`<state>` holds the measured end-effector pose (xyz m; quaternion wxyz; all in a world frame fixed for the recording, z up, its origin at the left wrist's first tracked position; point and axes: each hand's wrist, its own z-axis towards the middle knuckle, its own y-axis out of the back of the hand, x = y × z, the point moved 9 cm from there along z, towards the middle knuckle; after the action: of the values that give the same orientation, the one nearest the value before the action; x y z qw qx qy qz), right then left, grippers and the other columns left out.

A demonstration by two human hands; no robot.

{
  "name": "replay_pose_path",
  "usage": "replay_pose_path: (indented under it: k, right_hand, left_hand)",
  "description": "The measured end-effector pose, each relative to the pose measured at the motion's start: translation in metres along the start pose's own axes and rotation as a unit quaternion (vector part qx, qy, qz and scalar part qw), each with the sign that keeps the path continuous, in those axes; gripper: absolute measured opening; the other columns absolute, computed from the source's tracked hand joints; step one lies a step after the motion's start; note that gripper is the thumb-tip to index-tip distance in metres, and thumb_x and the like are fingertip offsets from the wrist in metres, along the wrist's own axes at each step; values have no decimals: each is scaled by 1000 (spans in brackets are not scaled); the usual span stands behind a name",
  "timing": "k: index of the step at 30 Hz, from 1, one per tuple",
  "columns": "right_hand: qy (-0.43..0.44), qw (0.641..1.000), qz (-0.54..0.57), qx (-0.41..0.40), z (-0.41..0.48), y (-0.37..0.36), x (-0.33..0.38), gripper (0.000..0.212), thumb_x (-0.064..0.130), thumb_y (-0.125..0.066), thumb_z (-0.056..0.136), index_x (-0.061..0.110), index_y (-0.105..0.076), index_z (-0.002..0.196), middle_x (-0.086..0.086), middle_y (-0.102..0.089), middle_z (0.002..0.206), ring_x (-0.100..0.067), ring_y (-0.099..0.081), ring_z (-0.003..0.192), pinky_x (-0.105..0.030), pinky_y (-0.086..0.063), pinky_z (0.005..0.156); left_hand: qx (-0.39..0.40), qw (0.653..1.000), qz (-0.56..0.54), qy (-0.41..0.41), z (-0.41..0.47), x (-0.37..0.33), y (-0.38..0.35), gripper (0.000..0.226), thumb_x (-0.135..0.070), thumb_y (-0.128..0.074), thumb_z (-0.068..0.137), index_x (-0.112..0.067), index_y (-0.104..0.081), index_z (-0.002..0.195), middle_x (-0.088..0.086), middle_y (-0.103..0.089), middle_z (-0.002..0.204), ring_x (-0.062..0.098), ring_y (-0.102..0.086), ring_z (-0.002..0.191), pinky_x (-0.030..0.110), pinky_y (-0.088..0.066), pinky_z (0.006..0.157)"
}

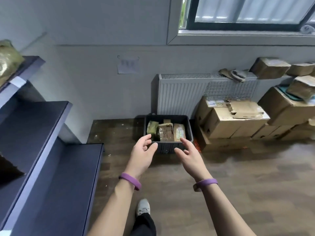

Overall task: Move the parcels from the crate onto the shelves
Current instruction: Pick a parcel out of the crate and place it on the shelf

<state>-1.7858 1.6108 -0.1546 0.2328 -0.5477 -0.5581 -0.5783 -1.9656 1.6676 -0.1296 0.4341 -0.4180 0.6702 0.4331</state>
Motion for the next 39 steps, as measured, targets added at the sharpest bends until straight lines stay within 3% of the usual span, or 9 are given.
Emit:
replay_pose_path:
  k: [9, 14, 20, 24, 28, 34, 39]
  right_hand:
    - [-32, 998, -40, -32, 142, 19, 34, 57, 24, -58, 95, 17, -37, 147, 0, -38, 153, -18, -36, 140, -39, -30, 117]
    - [-71, 995, -64, -10, 211, 21, 18, 58, 26, -58, 95, 18, -35, 148, -2, -37, 153, -18, -35, 140, -29, -29, 111]
    - [-61, 995, -72, 29, 339, 30, 11, 61, 24, -59, 94, 17, -33, 149, -2, -36, 154, -18, -33, 141, -34, -27, 117]
    - [-52, 988, -100, 103, 435, 27, 5, 61, 21, -59, 95, 14, -32, 149, -5, -35, 154, -17, -32, 142, -35, -26, 118]
    - [-70, 978, -128, 150, 499, 30, -10, 60, 24, -57, 95, 15, -32, 149, -2, -36, 154, -17, -33, 141, -32, -26, 116]
    - [-115, 965, -159, 172, 577, 19, -69, 61, 29, -58, 94, 17, -33, 149, -2, -38, 153, -17, -32, 141, -28, -24, 113]
    - [-185, 954, -154, 176, 623, -16, -167, 57, 25, -56, 95, 16, -35, 147, 0, -38, 153, -14, -32, 141, -25, -22, 113]
  left_hand:
    - [62, 998, 1, -3, 167, -46, -6, 39, -24, -56, 93, -23, -50, 132, 1, -56, 127, 9, -52, 111, 20, -36, 88]
    - [77, 996, -6, 38, 236, -32, -27, 40, -23, -56, 93, -20, -50, 133, 5, -57, 128, 11, -53, 114, 21, -37, 94]
    - [27, 997, -10, 65, 338, -33, -52, 42, -20, -56, 93, -17, -49, 134, 6, -57, 128, 8, -53, 111, 20, -38, 93]
    - [-16, 991, -8, 132, 401, -20, -73, 42, -18, -56, 93, -12, -48, 134, 10, -56, 130, 9, -52, 110, 20, -38, 94]
    - [-28, 980, 11, 196, 450, -5, -98, 45, -23, -57, 91, -17, -47, 135, 7, -56, 131, 14, -52, 119, 30, -39, 104]
    - [-6, 972, 30, 232, 534, 34, -135, 44, -25, -56, 91, -19, -48, 134, 3, -55, 133, 10, -51, 118, 23, -37, 99]
    - [23, 957, 50, 285, 605, 126, -156, 47, -26, -53, 93, -19, -44, 138, 0, -50, 137, 4, -45, 110, 20, -32, 91]
